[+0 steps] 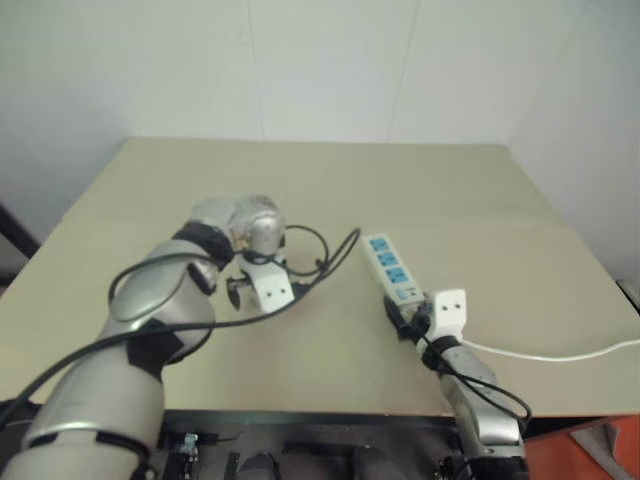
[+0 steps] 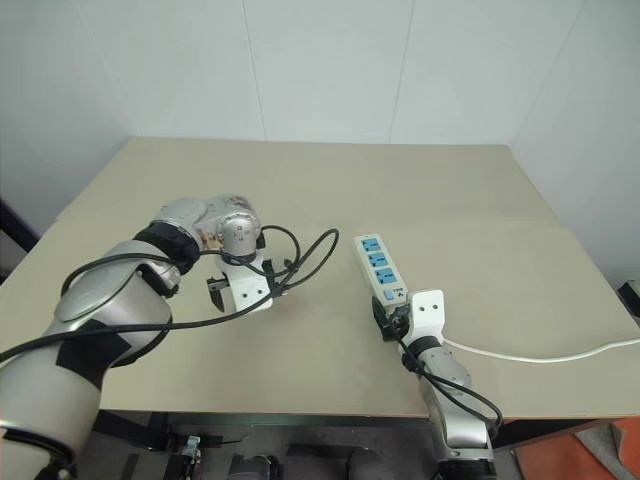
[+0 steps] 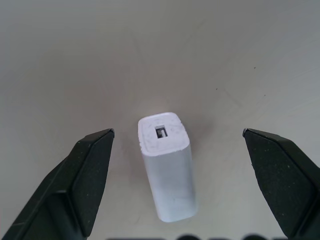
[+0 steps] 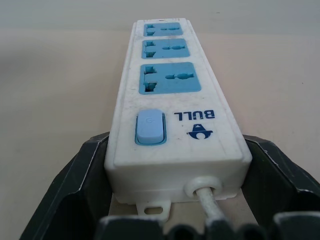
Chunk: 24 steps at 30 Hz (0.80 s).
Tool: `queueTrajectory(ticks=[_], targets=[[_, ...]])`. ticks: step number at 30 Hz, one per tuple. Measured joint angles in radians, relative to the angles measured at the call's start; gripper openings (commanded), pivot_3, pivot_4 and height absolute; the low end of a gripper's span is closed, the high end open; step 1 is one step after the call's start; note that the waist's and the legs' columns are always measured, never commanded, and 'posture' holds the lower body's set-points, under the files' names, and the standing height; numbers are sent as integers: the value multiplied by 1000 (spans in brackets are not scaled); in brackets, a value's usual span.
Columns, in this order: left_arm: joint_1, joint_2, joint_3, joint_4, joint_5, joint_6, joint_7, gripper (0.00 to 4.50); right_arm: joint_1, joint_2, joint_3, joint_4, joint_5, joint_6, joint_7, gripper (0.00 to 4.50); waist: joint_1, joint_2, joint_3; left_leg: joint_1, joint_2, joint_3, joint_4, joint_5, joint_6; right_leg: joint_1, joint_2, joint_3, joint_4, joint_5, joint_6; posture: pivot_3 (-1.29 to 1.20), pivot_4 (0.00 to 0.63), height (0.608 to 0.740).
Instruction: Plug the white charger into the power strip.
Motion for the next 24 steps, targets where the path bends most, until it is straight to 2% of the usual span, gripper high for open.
queueTrajectory(ticks=[7, 10, 18, 19, 24], targets=[[6, -26, 18, 18, 68, 5, 27, 4500, 3, 1, 0, -1, -1, 0, -2, 3437, 0, 0, 0, 0, 0, 0, 0, 0, 0, 0, 0, 0, 0, 0, 0, 0, 150, 740], [7, -33, 34, 24, 86, 7, 37, 3895, 5, 2, 0, -1, -2, 0, -3, 3437, 0, 0, 0, 0, 0, 0, 0, 0, 0, 0, 0, 0, 0, 0, 0, 0, 150, 740], [23, -50, 67, 33, 115, 8, 43, 1229, 11, 5, 0, -2, -2, 1, -4, 3437, 0, 0, 0, 0, 0, 0, 0, 0, 0, 0, 0, 0, 0, 0, 0, 0, 150, 740], [23, -50, 69, 35, 121, 10, 44, 1000, 11, 5, 0, -2, -3, 1, -4, 3437, 0, 0, 0, 0, 0, 0, 0, 0, 0, 0, 0, 0, 0, 0, 0, 0, 150, 740], [24, -50, 81, 36, 135, 22, 58, 1013, 12, 4, 0, -2, -3, 1, -5, 3437, 0, 0, 0, 0, 0, 0, 0, 0, 0, 1, 0, 0, 0, 0, 0, 0, 150, 740]])
